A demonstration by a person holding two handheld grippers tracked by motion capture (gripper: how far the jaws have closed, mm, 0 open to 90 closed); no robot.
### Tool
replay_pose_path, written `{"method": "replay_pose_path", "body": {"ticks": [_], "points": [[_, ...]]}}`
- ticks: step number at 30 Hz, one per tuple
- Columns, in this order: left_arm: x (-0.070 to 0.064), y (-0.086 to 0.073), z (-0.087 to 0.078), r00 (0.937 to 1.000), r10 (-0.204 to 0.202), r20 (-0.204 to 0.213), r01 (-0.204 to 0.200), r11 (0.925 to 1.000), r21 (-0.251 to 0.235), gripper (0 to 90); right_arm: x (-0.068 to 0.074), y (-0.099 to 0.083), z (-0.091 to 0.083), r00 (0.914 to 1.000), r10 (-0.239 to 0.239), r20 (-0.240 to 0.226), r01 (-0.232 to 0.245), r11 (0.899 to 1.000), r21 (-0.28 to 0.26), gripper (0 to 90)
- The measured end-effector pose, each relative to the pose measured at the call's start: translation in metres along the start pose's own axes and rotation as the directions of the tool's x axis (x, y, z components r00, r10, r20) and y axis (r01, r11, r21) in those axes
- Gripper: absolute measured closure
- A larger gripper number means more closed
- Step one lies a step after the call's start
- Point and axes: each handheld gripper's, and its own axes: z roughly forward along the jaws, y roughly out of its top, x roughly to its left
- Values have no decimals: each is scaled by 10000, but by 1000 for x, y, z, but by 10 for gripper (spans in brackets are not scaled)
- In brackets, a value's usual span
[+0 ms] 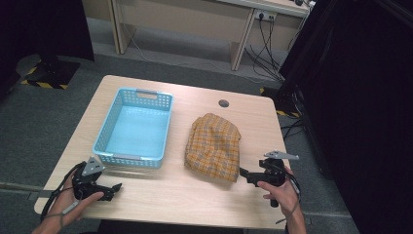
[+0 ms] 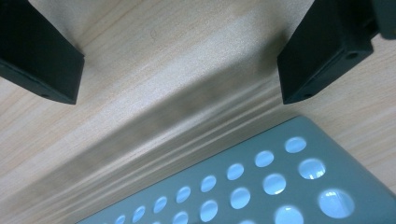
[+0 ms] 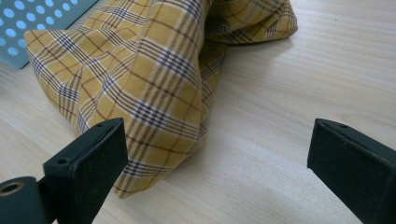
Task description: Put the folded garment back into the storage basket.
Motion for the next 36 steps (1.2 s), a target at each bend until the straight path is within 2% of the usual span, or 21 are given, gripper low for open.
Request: {"method": "replay_pose_path", "body": {"ticks": [19, 32, 36], "points": [[0, 0, 0, 10000, 12, 7, -12, 10000, 1, 0, 15, 12, 11, 9988, -331, -360, 333, 9994, 40, 58], [0, 0, 0, 10000, 14, 4, -14, 10000, 15, 0, 21, 19, 16, 9983, -344, -474, 344, 9994, 9, 61], [0, 0, 0, 10000, 12, 5, -12, 10000, 16, 0, 25, 22, 19, 9968, -513, -612, 514, 9987, 8, 73]]}}
